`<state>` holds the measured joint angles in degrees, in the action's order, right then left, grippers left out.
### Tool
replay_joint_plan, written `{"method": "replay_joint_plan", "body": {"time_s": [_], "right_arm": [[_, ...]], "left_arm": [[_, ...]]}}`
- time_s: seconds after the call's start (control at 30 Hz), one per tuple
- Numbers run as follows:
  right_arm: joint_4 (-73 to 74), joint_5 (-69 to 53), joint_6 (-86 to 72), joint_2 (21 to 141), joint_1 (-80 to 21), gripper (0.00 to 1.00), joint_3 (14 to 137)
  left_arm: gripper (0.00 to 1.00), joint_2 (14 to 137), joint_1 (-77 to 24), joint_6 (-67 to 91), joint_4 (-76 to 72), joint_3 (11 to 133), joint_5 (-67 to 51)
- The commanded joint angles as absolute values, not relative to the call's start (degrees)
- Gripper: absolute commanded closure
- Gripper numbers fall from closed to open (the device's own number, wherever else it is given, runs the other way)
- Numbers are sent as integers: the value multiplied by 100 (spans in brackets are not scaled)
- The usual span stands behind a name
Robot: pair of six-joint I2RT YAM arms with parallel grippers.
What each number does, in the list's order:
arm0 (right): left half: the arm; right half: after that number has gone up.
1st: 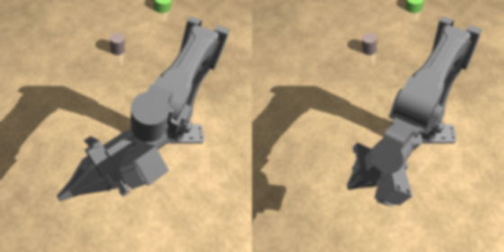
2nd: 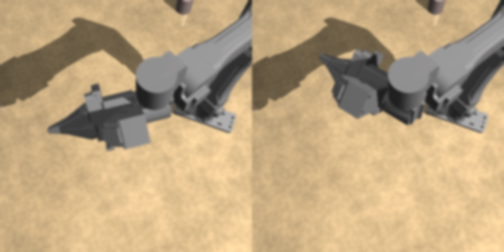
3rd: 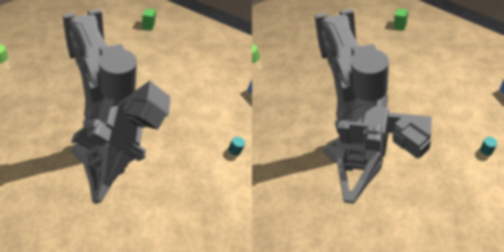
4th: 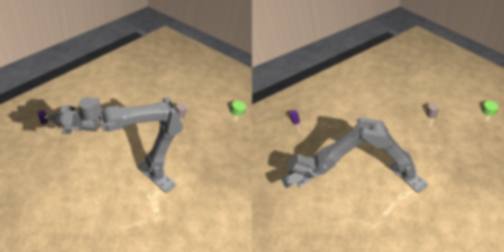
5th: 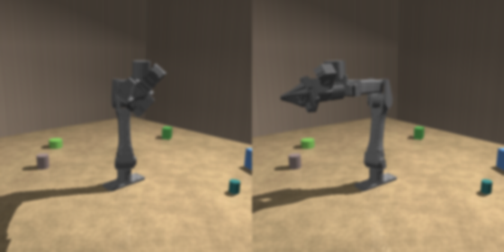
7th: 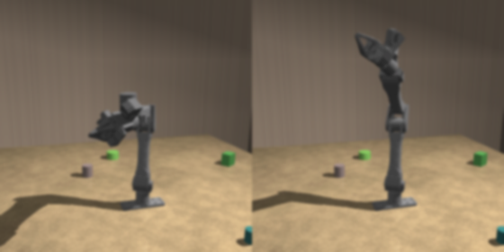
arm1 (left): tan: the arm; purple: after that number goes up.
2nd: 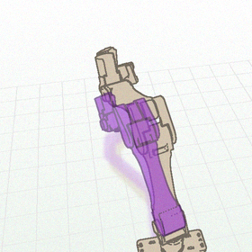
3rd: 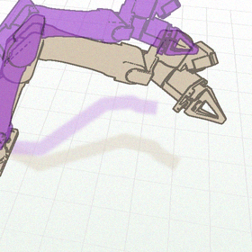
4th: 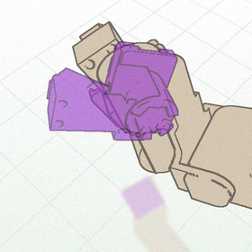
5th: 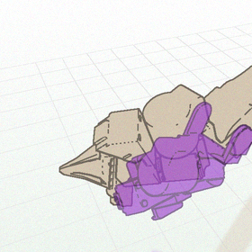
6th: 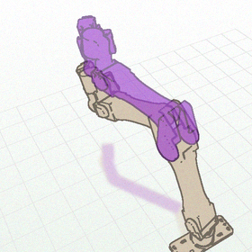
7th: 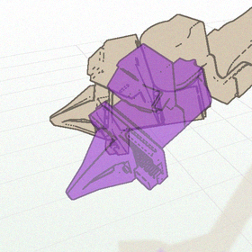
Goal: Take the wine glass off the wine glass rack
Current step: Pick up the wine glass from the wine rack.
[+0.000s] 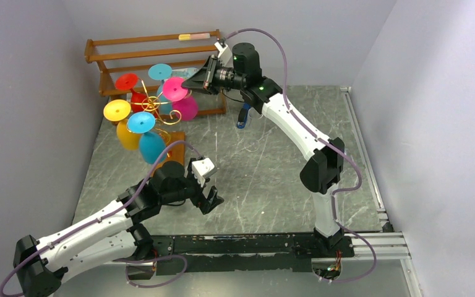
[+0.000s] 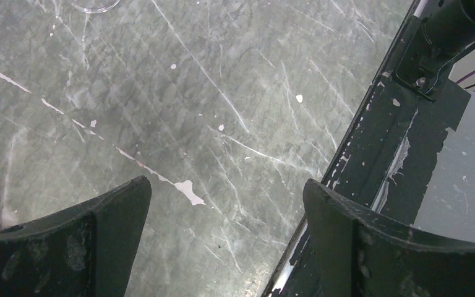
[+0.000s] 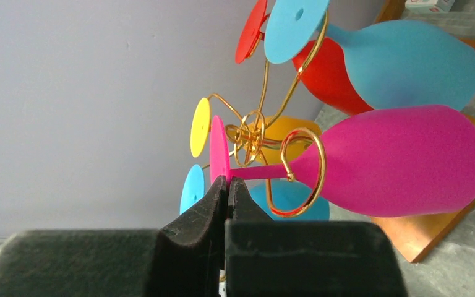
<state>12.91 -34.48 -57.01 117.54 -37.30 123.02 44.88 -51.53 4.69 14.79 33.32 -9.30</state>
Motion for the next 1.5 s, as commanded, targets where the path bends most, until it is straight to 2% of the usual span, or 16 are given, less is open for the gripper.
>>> {"method": "replay_joint_plan", "body": {"time_s": [0.0,0.1,0.63,0.83,1.3,1.47], "right_arm": [[525,-3268,-6240,11877,-3734,100,12303],[-213,-3067,-6747,11767,-3773,100,11823],[326,-2073,-6715,11803,-3677,100,11996],[573,-2125,-6664,11808,-3537,100,12154],[292,-2333,-6615,11122,-3183,100,11321],[446,-2293,-6341,10815,-3044,100,11258]], "left_arm": [[3,4465,-5170,413,1362,3445,-1046],[3,4492,-5173,386,1409,3473,-1030],[3,4562,-5172,404,1463,3516,-993],[3,4666,-5169,442,1524,3573,-989],[3,4293,-5175,623,1510,3532,-613],[3,4142,-5175,635,1237,3405,-798]]}}
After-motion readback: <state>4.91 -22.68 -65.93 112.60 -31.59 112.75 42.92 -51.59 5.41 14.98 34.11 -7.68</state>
